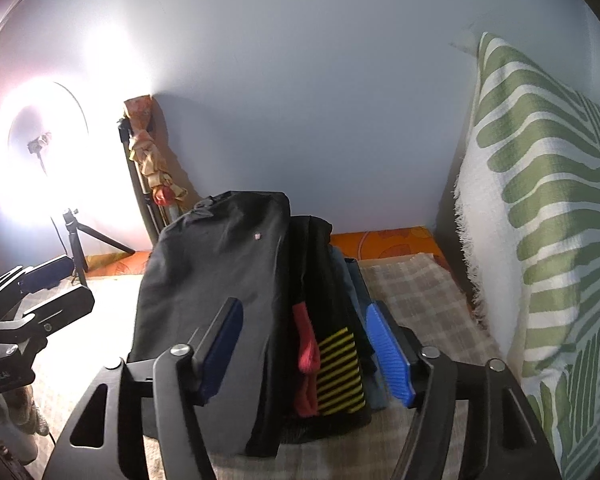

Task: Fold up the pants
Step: 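Carry the pants bundle with the right gripper onto the clothes stack, then open the right gripper and withdraw both grippers from the stack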

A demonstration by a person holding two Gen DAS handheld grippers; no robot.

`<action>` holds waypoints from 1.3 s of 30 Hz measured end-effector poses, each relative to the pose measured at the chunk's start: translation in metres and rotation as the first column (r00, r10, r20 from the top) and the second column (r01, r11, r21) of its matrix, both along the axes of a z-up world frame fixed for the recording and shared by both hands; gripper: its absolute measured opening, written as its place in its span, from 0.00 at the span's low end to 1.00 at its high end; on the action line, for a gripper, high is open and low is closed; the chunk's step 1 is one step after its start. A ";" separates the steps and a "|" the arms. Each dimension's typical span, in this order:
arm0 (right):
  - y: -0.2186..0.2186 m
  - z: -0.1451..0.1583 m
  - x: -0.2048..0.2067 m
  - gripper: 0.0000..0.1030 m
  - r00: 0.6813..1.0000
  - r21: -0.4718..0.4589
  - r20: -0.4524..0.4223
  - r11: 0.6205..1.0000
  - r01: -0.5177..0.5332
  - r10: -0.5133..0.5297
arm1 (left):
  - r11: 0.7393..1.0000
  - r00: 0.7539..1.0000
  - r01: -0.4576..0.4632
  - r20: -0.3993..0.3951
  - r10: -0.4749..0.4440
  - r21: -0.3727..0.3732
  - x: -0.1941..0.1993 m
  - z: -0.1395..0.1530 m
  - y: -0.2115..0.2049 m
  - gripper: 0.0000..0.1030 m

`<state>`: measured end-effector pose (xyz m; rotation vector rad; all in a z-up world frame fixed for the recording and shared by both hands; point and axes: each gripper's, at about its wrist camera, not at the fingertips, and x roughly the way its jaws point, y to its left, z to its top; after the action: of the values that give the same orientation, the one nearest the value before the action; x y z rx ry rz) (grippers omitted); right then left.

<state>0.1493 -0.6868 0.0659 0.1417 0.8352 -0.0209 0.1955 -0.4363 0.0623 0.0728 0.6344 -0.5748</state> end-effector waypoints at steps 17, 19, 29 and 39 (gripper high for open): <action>0.051 0.029 -0.099 0.96 0.995 -0.066 0.094 0.998 -0.021 0.027 | 0.999 0.999 0.031 0.037 -0.030 -0.025 -0.089 0.012 0.049 0.77; 0.059 0.030 -0.112 0.99 0.993 -0.069 0.113 0.997 -0.016 0.024 | 0.999 0.998 0.033 0.048 -0.031 -0.022 -0.100 0.010 0.057 0.78; 0.089 0.019 -0.161 1.00 0.989 -0.078 0.138 0.995 0.059 -0.047 | 1.000 0.998 -0.009 0.057 0.010 -0.018 -0.141 -0.008 0.089 0.79; 0.102 -0.004 -0.183 1.00 0.984 -0.047 0.144 0.992 0.117 -0.109 | 0.998 0.996 -0.056 0.064 0.057 -0.016 -0.158 -0.020 0.112 0.82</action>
<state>-0.0339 -0.5848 0.0622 0.1372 0.6841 -0.1392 0.0379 -0.3238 0.0420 0.0595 0.5678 -0.5202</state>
